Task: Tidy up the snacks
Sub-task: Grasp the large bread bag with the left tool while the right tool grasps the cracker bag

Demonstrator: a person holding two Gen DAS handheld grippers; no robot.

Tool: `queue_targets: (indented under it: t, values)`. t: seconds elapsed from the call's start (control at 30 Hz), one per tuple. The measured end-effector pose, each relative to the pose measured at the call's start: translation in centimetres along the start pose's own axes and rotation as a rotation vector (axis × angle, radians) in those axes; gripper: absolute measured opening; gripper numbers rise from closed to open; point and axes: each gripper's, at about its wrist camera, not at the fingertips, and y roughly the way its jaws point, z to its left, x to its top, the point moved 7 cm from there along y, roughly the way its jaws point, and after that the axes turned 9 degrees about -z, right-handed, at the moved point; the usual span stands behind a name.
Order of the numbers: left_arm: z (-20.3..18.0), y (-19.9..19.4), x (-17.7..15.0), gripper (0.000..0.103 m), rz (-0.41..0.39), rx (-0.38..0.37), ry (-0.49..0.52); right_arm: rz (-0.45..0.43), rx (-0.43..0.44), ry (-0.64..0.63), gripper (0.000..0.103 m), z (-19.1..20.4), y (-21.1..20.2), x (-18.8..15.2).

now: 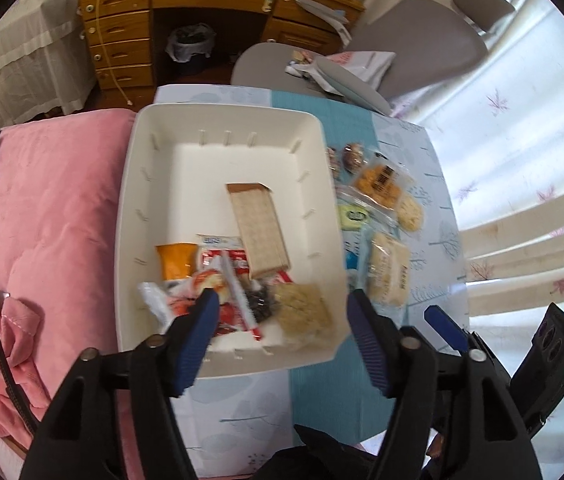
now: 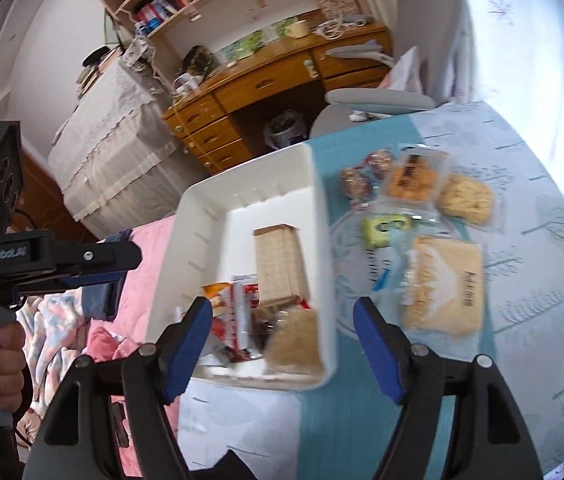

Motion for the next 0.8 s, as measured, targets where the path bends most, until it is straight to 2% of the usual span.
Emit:
queue_targets:
  t: [0.13,0.27,0.4,0.6,0.8]
  values:
    - [-2.6,0.1,-1.0,0.074,0.002,-0.007,0.033,0.001,-0.036,-0.028,0.074,-2.5,-1.1,0.4]
    - [-5.4,0.8,-2.2,0.076,0.012,0.011,0.040,0.017,-0.067,-0.083,0.074,-5.5,-1.9,1.1]
    - [-7.9,1.8,-3.3,0.078,0.031,0.041,0.001,0.039,-0.050,-0.118,0.074,-8.4,-2.7,2.0]
    - [-12.5,4.0,-4.6,0.085,0.049,0.087,-0.038,0.093,-0.014,-0.208,0.085,-12.4,-2.9,3.4]
    - [-16.3,7.3,-5.8,0.086,0.087,0.145,-0.068,0.123,-0.006,-0.356,0.085,-15.9,-2.1,4.8]
